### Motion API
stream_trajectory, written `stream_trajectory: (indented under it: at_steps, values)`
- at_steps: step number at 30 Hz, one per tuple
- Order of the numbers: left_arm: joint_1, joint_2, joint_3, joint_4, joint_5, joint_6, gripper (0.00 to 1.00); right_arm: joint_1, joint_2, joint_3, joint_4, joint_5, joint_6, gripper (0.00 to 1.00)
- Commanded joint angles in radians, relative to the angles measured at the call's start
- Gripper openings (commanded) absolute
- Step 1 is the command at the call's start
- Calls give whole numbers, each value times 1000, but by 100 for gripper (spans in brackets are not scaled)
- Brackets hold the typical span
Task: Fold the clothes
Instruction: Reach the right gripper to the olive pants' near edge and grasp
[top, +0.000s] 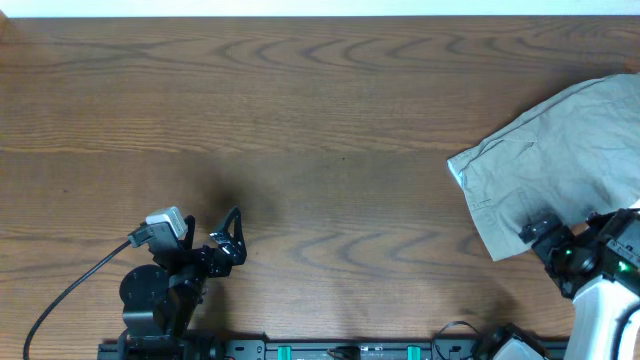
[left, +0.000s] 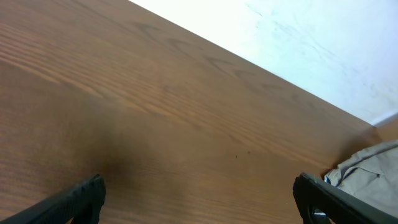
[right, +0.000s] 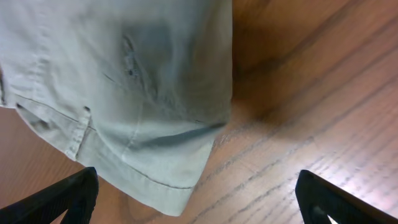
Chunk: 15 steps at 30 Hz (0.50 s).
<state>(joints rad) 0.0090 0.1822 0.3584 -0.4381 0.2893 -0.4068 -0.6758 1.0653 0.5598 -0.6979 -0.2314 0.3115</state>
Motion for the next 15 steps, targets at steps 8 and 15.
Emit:
stream_trajectory:
  at_steps: [8,15]
  values:
    - [-4,-8,-5,5,14,10,98,3,204,-9,95,-116,26,99]
    - [-4,-8,-5,5,14,10,98,34,289,-9,149,-130,75,99]
